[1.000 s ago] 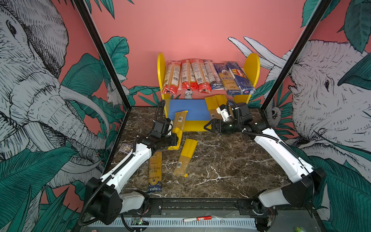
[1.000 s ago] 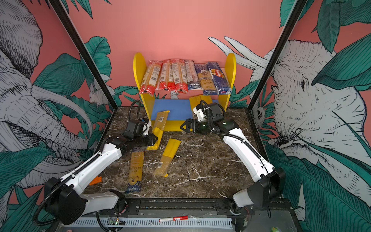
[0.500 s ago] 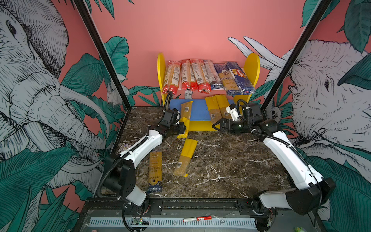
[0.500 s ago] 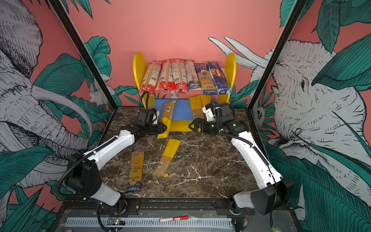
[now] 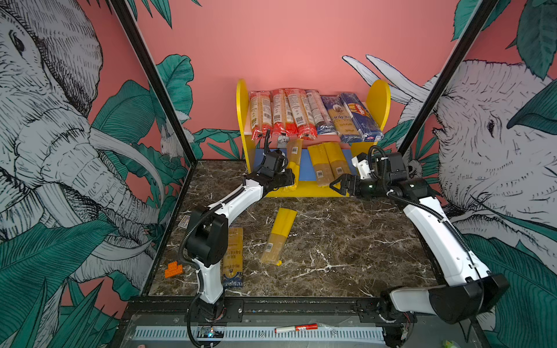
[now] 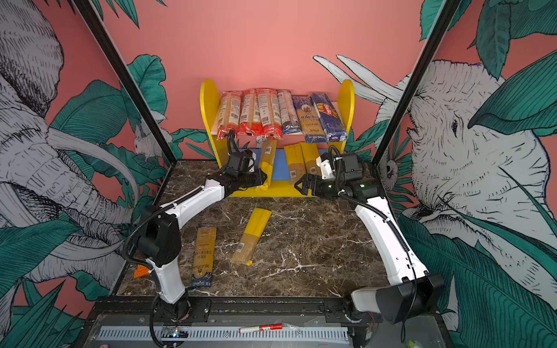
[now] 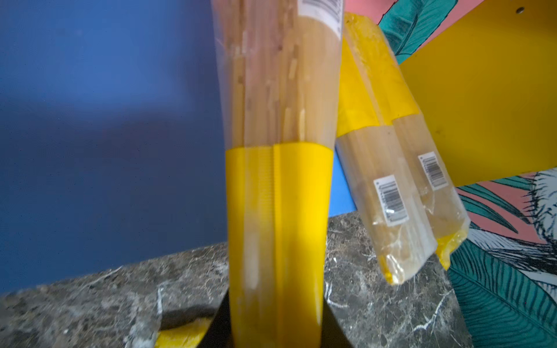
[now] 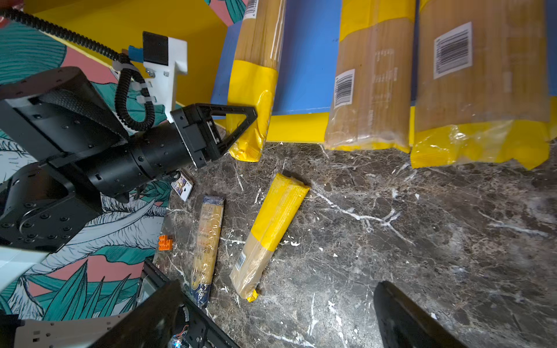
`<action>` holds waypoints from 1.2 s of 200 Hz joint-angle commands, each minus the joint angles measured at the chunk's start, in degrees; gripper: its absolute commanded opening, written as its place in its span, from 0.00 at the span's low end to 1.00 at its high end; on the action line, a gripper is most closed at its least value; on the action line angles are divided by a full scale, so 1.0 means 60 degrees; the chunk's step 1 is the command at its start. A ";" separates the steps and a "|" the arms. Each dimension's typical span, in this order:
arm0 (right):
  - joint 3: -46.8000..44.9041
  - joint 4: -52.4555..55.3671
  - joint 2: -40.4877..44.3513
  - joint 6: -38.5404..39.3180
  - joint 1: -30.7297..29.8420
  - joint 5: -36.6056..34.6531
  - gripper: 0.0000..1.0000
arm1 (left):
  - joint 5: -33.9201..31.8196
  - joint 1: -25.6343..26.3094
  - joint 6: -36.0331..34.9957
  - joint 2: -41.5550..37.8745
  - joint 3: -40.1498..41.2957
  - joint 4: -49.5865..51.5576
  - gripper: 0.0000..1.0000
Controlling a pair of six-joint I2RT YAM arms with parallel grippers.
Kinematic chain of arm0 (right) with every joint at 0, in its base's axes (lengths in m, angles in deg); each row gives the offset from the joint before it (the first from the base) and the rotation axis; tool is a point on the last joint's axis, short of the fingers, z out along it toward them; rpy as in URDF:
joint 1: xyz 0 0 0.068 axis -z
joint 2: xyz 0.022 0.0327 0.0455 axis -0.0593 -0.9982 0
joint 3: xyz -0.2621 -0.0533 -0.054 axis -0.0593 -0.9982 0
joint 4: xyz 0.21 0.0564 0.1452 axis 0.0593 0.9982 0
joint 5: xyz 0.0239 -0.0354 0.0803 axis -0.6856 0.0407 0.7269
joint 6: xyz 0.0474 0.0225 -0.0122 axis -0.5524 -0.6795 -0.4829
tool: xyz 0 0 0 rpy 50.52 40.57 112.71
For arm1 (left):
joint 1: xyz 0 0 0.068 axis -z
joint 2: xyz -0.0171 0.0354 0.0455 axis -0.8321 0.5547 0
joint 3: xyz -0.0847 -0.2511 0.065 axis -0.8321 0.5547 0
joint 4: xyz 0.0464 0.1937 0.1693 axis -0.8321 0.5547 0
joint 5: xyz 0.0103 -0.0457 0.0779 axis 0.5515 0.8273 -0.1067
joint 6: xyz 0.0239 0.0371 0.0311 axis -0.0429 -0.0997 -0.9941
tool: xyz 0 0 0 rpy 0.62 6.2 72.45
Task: Arrange pasta packages on shelves
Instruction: Place the pasta bag on the shelf.
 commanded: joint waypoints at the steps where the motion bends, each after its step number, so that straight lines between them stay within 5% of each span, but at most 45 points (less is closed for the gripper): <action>1: 0.0371 0.0268 0.0227 0.0429 0.0239 0.0068 0.98 | 0.0104 0.0052 0.0231 -0.0028 -0.0995 -0.1409 0.00; 114: 0.0403 0.0796 0.0443 0.0712 0.1361 0.0719 0.99 | 0.0239 0.0410 0.1287 0.1249 -0.2026 -0.1570 0.00; 133: 0.0391 0.0855 0.0531 0.0659 0.1448 0.0771 0.99 | 0.0331 0.0402 0.1384 0.1313 -0.2089 -0.1565 0.10; 153: 0.0341 0.1056 0.0654 0.0734 0.1529 0.0786 0.99 | 0.0440 0.0409 0.1445 0.1321 -0.1988 -0.1600 0.40; 183: 0.0094 0.1089 0.0828 0.0757 0.1657 0.0800 0.99 | 0.0594 0.0406 0.1489 0.1273 -0.1858 -0.1650 0.64; 240: -0.0254 0.0905 0.1032 0.0526 0.1649 0.0822 0.99 | 0.0957 0.0458 0.1321 0.0549 -0.0935 -0.1763 0.71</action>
